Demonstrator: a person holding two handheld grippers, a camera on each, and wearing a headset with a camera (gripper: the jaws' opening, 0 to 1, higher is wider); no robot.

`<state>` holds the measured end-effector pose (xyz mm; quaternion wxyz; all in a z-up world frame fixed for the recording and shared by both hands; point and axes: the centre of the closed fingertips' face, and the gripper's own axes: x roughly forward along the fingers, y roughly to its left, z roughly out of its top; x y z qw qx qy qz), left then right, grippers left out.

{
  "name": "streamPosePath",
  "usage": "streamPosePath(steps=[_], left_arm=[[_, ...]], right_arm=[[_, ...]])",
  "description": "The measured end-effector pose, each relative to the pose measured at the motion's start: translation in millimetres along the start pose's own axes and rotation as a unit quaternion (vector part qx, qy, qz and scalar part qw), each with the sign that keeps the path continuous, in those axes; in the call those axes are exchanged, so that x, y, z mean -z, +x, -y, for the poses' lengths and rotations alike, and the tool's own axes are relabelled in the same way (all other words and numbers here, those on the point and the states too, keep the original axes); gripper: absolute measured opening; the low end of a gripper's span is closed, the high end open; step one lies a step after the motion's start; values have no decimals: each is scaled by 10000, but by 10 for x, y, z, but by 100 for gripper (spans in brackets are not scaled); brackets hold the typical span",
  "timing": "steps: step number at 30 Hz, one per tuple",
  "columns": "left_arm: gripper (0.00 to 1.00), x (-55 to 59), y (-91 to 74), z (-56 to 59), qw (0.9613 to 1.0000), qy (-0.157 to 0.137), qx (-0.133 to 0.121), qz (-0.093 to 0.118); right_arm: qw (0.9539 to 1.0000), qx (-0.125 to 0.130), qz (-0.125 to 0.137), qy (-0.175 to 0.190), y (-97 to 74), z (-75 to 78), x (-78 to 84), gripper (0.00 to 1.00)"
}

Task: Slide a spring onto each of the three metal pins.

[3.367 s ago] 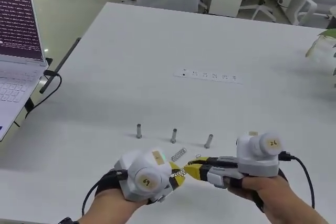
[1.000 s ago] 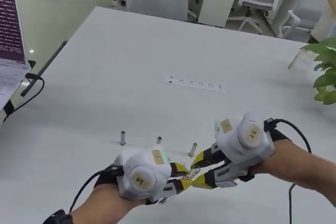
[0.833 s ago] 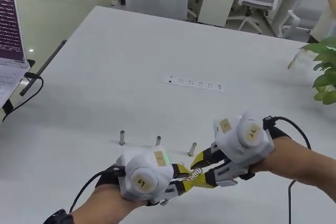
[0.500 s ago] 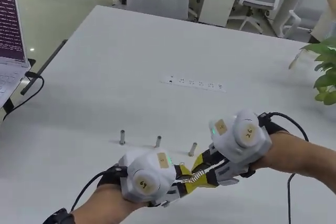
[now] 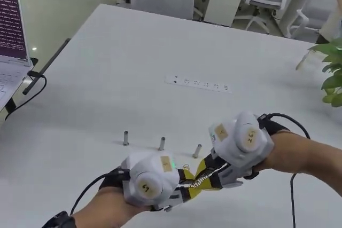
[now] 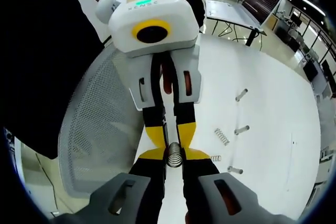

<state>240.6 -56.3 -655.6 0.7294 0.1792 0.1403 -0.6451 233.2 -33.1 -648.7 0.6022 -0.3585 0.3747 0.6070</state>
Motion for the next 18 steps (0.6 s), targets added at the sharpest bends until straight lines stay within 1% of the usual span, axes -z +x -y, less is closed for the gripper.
streamPosePath(steps=[3,10,15,18], left_arm=[[2,23,-14,-12,10000,-14,-25,-3],[3,89,-86,-68,9998,-100,-138,-33],[3,176,-167,-120,9995,-157,-243,-100],[4,210,-215,-160,9992,-206,-324,-124]], right_arm=[[10000,-2,-4,-29,27,13,-18,8],[10000,11,87,3,99,70,-91,8],[9999,-44,163,26,164,120,-147,8],[9999,-23,138,-25,176,146,-171,8]])
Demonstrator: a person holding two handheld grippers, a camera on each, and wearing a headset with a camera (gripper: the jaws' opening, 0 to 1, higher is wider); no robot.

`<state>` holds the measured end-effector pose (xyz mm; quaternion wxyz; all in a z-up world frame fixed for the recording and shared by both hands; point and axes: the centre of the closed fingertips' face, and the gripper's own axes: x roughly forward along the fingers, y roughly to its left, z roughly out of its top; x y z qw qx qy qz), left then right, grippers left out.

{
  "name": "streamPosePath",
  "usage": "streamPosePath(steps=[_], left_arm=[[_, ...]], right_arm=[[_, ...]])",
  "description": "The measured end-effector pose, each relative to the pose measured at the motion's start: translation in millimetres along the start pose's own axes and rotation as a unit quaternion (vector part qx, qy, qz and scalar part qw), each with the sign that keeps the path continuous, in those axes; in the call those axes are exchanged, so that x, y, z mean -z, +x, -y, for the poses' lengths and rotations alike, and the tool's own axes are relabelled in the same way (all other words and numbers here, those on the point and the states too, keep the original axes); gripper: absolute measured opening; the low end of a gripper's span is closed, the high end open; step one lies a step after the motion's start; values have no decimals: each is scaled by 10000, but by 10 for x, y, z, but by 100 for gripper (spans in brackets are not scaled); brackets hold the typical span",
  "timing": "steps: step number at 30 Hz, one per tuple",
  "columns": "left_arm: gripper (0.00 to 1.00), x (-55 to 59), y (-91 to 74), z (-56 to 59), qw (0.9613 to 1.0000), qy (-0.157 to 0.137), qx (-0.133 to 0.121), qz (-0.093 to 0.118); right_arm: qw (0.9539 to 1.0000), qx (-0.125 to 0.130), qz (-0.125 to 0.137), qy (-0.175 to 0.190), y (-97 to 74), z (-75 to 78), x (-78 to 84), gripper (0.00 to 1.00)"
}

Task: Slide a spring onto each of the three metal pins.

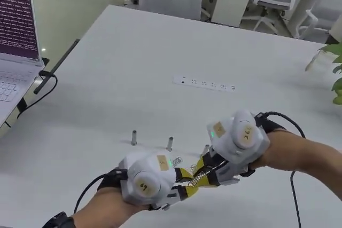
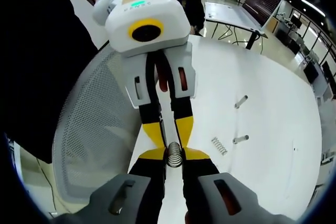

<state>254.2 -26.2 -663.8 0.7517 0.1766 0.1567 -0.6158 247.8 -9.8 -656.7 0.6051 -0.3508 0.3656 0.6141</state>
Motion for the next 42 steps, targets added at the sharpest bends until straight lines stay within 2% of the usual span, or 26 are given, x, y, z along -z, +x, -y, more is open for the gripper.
streamPosePath(steps=[4,8,13,24,30,35,37,42], left_arm=[[7,35,-73,-68,9999,-108,-120,-12],[7,81,-128,-134,9995,-197,-249,-43],[12,121,-185,-160,9989,-337,-336,-46],[19,289,-361,-267,9959,-683,-590,-115],[22,387,-497,-368,9927,-899,-797,-130],[25,516,-634,-445,9893,-1049,-993,-183],[26,553,-690,-480,9870,-1183,-1077,-150],[29,640,-824,-557,9830,-1304,-1279,-173]], right_arm=[[10000,19,37,4,10,59,-6,8],[10000,7,-42,71,28,96,69,8],[9998,5,-83,181,43,131,145,8],[9989,27,-139,444,125,184,264,8],[9986,51,-168,505,154,203,293,8],[9984,50,-239,509,187,241,316,8],[9984,55,-251,509,194,267,314,8],[9984,57,-284,491,211,329,283,8]])
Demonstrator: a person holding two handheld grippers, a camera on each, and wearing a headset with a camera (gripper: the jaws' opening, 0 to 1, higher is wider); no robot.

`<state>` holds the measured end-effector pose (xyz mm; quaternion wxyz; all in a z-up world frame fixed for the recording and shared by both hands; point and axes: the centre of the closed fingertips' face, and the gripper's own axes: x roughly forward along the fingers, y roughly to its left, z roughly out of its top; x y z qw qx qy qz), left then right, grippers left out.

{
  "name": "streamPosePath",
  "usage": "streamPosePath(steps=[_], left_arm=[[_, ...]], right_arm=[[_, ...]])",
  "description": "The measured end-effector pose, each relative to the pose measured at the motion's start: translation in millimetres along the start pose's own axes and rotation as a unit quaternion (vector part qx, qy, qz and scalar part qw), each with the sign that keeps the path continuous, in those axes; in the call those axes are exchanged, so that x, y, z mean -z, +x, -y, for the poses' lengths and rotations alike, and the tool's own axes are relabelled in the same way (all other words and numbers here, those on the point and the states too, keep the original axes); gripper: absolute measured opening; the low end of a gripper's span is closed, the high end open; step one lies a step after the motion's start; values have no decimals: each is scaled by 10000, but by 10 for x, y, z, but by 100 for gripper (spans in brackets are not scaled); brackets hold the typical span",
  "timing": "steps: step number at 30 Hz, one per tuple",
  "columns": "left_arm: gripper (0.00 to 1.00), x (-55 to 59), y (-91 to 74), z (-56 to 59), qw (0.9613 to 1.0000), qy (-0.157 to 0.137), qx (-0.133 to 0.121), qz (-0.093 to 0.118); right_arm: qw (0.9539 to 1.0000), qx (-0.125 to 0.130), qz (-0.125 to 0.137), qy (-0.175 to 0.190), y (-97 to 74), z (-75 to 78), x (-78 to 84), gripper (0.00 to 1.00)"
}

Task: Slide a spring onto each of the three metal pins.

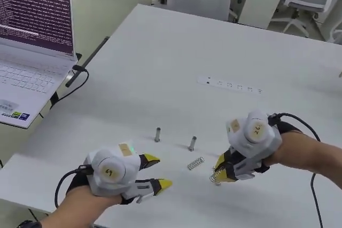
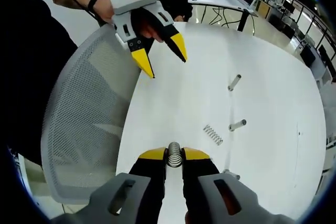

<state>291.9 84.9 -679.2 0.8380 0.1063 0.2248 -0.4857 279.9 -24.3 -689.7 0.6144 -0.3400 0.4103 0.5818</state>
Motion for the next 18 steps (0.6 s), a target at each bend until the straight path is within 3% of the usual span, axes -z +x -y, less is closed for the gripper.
streamPosePath(steps=[7,18], left_arm=[[33,74,-161,-219,9991,-266,-314,49],[40,204,-352,-426,9970,-504,-594,40]], right_arm=[[10000,-7,-30,-33,21,101,-67,8],[9999,-17,-10,-136,43,255,-233,8]])
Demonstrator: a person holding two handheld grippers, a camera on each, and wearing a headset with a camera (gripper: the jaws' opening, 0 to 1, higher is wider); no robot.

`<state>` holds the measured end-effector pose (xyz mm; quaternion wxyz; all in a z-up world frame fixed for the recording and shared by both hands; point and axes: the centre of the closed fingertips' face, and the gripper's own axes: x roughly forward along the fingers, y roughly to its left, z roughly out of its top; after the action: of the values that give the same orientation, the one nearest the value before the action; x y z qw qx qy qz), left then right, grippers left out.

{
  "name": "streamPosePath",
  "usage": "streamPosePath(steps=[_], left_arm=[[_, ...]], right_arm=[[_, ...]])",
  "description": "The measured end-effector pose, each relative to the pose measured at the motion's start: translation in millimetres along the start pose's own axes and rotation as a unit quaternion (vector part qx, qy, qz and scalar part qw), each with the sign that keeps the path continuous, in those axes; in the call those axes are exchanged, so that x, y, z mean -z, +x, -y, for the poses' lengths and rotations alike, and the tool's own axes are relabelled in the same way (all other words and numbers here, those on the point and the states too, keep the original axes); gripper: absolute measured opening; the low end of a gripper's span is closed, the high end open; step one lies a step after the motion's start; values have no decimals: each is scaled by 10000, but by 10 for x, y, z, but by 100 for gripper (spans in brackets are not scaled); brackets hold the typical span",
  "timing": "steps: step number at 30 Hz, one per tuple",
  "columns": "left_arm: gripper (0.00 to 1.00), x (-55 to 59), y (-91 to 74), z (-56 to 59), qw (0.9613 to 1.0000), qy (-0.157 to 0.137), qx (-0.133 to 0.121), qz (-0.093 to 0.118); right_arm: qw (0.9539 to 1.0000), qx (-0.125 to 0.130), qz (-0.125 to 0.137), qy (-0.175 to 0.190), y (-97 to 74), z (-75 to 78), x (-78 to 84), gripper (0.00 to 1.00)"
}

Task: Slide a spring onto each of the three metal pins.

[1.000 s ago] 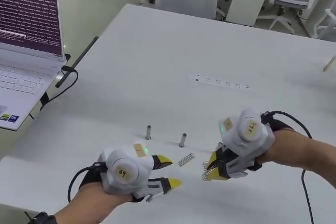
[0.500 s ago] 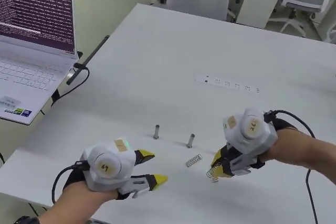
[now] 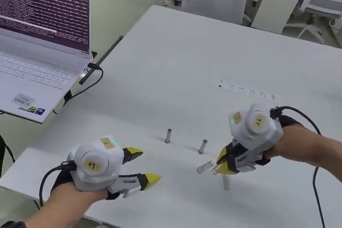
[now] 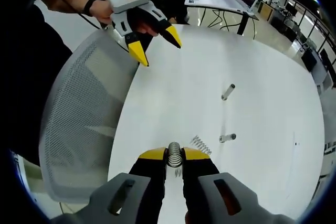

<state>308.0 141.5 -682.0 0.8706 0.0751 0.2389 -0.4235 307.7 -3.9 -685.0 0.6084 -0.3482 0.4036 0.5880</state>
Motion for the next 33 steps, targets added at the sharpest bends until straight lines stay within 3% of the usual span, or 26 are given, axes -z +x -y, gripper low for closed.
streamPosePath(steps=[14,33], left_arm=[[49,105,-166,-175,9997,-184,-185,-4],[51,163,-273,-316,9990,-337,-310,8]], right_arm=[[9999,-30,-25,-160,108,239,-277,8],[9988,-57,-227,-435,334,657,-542,8]])
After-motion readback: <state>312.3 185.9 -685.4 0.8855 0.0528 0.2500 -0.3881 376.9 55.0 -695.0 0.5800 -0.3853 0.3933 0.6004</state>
